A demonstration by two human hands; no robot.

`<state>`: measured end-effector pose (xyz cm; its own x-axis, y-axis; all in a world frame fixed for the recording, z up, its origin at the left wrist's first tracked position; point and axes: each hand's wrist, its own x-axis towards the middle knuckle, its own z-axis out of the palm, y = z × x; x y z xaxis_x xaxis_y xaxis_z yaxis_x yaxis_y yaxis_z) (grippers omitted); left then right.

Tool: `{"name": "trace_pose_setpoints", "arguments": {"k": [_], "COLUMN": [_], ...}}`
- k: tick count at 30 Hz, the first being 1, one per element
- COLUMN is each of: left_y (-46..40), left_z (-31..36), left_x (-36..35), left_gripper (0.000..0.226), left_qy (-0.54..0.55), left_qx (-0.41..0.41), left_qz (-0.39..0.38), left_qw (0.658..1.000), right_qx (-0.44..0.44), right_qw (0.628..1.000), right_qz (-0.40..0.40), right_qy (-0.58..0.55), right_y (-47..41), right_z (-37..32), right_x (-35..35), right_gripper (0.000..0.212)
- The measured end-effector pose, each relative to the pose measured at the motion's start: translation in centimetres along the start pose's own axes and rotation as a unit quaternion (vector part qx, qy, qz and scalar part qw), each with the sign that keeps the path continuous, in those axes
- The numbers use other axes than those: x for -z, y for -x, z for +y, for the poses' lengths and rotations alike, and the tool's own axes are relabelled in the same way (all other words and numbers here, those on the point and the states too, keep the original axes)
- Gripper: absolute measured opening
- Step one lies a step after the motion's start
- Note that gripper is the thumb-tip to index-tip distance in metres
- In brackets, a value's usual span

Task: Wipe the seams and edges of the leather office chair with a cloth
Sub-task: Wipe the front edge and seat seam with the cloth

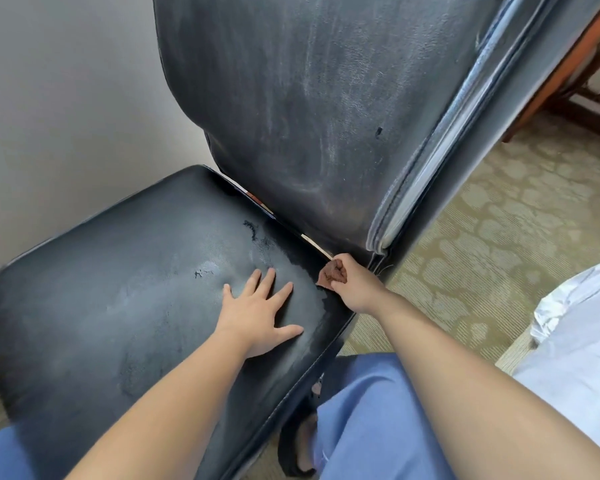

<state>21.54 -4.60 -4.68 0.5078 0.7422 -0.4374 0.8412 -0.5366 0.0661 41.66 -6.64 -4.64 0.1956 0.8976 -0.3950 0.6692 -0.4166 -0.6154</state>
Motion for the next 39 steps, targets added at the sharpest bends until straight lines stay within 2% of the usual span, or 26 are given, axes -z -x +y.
{"name": "trace_pose_setpoints", "arguments": {"k": [4, 8, 11, 14, 18, 21, 27, 33, 39], "left_y": [0.2, 0.5, 1.1, 1.8, 3.2, 4.7, 7.8, 10.5, 13.1], "left_z": [-0.1, 0.3, 0.5, 0.5, 0.1, -0.5, -1.9, -4.0, -5.4], "left_x": [0.3, 0.3, 0.2, 0.0, -0.8, -1.5, -2.6, -3.7, -4.7], "left_gripper": [0.081, 0.081, 0.080, 0.077, 0.072, 0.068, 0.065, 0.070, 0.079], "left_qy": [-0.012, -0.016, -0.017, -0.017, -0.016, -0.018, -0.007, -0.002, 0.005], "left_qx": [0.005, 0.014, 0.019, 0.021, 0.017, 0.017, 0.011, 0.004, 0.014], "left_qz": [-0.022, -0.035, -0.040, -0.034, -0.033, -0.037, -0.040, -0.048, -0.061], "left_qw": [1.000, 0.999, 0.999, 0.999, 0.999, 0.999, 0.999, 0.999, 0.998], "right_qx": [-0.029, -0.076, -0.108, -0.102, -0.107, -0.078, -0.057, -0.027, -0.019], "right_qw": [0.996, 0.975, 0.958, 0.949, 0.939, 0.930, 0.936, 0.939, 0.953], "right_qz": [0.081, 0.193, 0.228, 0.256, 0.275, 0.301, 0.282, 0.281, 0.261], "right_qy": [-0.021, -0.083, -0.137, -0.153, -0.177, -0.196, -0.202, -0.195, -0.153], "right_y": [0.8, 2.1, 3.5, 4.8, 5.4, 7.0, 11.1, 13.8, 14.4], "right_z": [-0.3, -0.1, -0.1, -0.2, -0.3, -0.8, -2.2, -4.3, -4.8], "right_x": [-2.0, -4.9, -6.2, -7.2, -8.6, -9.9, -14.4, -18.1, -18.1], "right_gripper": [0.029, 0.030, 0.031, 0.037, 0.039, 0.037, 0.048, 0.050, 0.050]}}
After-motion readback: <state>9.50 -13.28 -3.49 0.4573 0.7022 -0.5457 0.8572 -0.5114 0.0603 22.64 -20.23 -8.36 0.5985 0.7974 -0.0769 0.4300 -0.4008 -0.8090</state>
